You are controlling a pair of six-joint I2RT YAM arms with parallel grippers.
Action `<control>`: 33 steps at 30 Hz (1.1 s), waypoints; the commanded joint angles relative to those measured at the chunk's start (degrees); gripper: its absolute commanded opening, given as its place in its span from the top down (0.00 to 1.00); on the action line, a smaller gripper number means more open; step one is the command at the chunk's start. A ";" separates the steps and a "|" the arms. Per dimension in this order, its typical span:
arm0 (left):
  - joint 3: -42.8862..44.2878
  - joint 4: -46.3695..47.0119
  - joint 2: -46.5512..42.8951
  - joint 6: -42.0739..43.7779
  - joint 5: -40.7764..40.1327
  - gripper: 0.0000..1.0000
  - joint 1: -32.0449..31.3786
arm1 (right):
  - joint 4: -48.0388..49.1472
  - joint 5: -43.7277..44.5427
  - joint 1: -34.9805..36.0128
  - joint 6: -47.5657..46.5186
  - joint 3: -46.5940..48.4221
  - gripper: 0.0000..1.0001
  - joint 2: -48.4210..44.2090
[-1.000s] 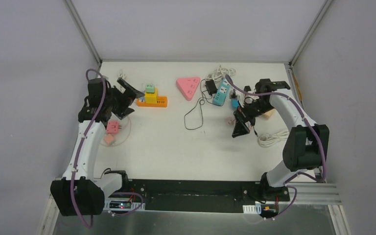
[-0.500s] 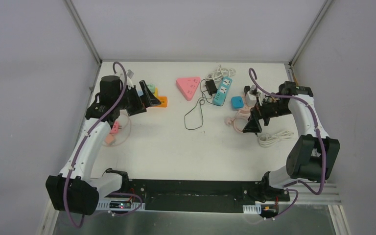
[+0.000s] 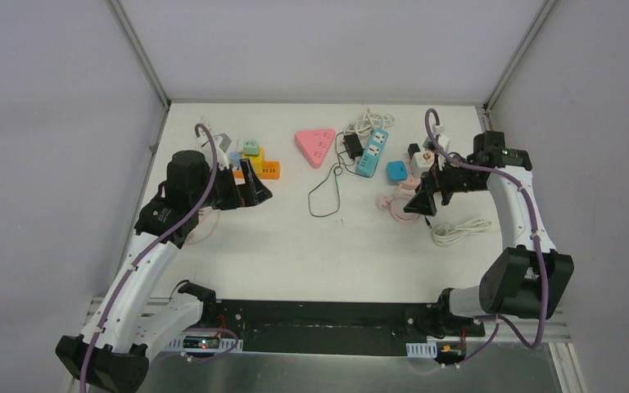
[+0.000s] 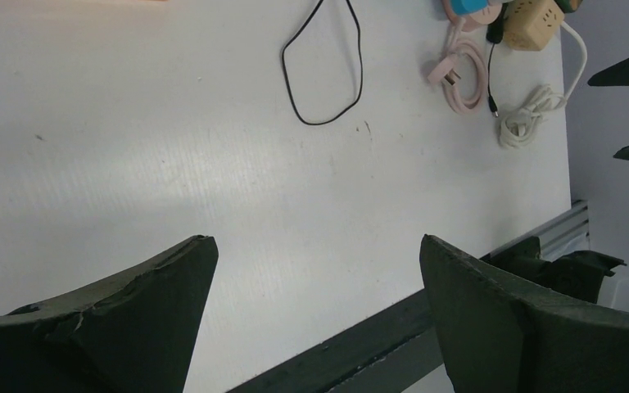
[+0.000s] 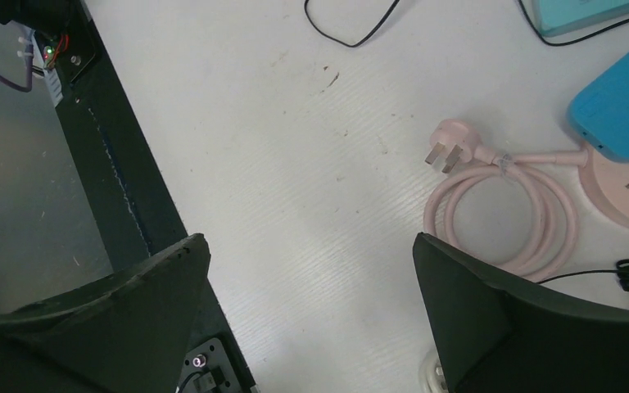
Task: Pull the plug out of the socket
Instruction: Move the socket to the center of the board.
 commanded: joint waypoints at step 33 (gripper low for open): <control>-2.06 -0.50 -0.65 0.70 -1.81 0.01 5.45 | 18.07 -0.46 1.12 8.29 -3.07 0.00 -4.85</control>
